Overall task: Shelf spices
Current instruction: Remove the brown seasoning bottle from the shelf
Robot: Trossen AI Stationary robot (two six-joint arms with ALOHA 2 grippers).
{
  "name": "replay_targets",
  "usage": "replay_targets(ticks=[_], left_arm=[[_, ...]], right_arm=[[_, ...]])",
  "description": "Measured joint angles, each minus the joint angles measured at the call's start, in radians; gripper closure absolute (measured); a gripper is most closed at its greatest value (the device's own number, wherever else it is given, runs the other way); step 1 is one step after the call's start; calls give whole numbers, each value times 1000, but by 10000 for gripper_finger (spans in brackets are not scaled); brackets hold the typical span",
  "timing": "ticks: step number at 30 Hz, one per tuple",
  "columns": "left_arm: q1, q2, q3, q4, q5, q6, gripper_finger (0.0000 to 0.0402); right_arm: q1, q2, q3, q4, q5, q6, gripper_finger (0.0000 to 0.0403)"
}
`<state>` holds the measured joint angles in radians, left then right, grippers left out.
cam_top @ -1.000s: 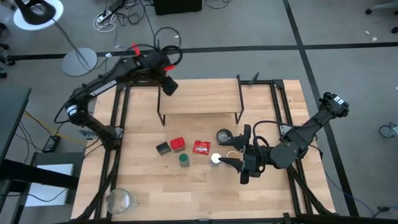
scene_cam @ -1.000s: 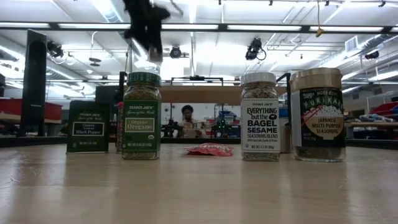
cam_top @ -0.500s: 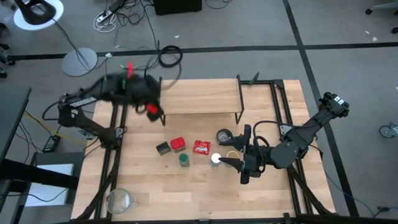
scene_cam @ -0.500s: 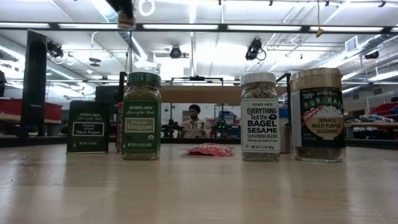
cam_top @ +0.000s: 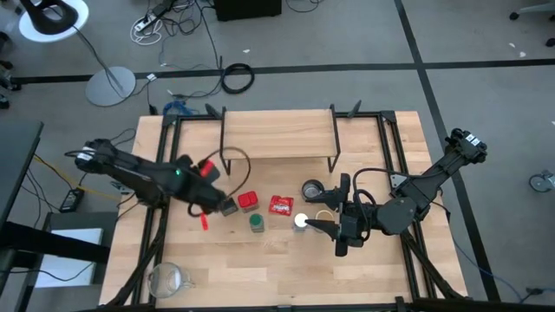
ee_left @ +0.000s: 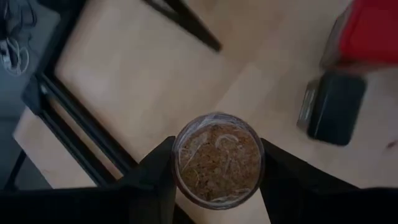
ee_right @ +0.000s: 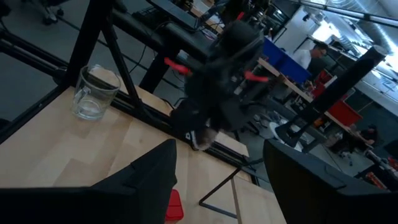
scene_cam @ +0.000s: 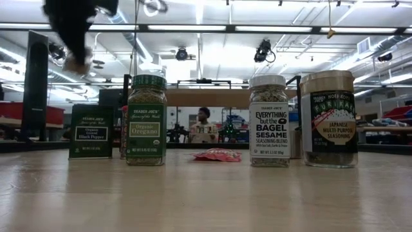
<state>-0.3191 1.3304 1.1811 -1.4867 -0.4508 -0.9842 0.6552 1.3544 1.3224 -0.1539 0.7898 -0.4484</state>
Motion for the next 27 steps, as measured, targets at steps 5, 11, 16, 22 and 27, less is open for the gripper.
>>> replay_targets(ticks=[5,11,16,22,27], left_arm=[[-46,-13,-135,101,45,-97,228],[-57,-12,-291,345,84,-103,228],[-57,-12,-406,464,84,-151,228],[-57,-12,-542,676,83,-171,228],[-57,-16,-598,798,48,-178,228]], right_arm=[[0,0,0,1,0,0,163],[0,0,0,3,0,0,163],[0,0,0,3,0,2,163],[0,0,0,3,0,3,163],[0,0,0,3,0,3,163]])
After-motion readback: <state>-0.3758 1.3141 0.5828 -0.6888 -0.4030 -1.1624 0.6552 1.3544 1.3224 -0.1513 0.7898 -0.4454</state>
